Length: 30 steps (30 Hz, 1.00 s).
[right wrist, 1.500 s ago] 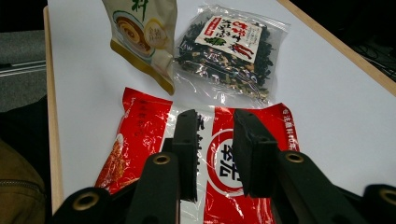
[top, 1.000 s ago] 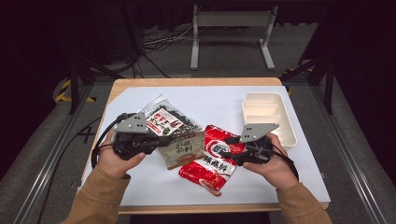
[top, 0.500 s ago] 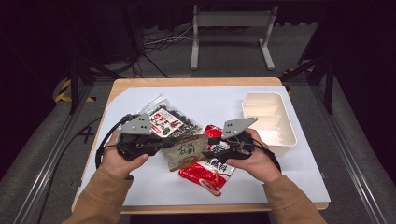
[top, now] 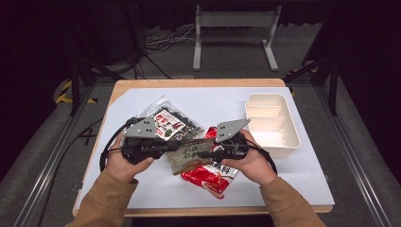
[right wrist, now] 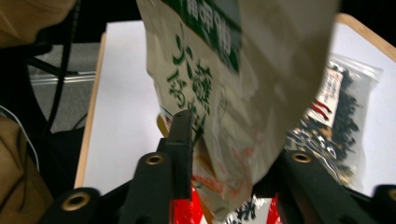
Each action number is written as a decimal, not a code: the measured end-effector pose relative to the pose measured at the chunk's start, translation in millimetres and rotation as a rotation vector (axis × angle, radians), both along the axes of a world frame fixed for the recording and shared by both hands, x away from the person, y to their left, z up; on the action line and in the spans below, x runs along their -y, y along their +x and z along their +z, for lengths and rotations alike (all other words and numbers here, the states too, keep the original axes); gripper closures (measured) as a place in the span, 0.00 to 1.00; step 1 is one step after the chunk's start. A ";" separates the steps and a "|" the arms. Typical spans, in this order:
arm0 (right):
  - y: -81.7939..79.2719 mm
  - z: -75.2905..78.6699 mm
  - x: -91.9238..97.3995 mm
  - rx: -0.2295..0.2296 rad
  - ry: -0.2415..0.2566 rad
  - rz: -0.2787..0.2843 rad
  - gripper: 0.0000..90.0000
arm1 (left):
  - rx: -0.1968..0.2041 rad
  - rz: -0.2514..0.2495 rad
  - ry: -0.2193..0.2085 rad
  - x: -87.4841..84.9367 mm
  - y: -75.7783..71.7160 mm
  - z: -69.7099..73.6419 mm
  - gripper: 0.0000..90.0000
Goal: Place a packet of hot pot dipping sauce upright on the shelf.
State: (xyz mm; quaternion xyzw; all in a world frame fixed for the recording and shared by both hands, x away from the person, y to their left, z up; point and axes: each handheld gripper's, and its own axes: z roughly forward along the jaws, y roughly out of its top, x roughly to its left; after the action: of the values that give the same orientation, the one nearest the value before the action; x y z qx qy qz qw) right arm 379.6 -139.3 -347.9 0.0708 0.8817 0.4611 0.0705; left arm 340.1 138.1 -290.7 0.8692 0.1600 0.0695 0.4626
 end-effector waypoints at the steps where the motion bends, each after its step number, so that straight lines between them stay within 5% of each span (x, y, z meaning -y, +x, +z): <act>1: 0.5 -0.3 -0.5 0.007 -0.010 0.008 0.81 | -0.001 0.001 0.001 -0.3 0.1 -0.4 1.00; 9: 0.0 -0.8 -2.3 -0.014 -0.029 0.035 0.95 | -0.009 0.004 -0.003 -1.5 1.4 -1.7 1.00; 21: 0.0 3.2 -1.4 -0.044 -0.039 0.047 1.00 | -0.027 0.016 -0.013 -5.1 4.6 -4.6 0.97; 30: 0.6 9.3 3.9 -0.043 -0.062 0.040 1.00 | -0.019 0.037 -0.031 -7.1 4.9 -5.8 0.81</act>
State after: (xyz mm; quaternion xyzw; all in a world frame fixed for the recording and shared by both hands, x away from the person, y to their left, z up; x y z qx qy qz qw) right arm 380.2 -143.1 -338.6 0.0609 0.8982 0.4331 0.0442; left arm 344.9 145.2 -296.5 0.8593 0.1816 0.0673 0.4734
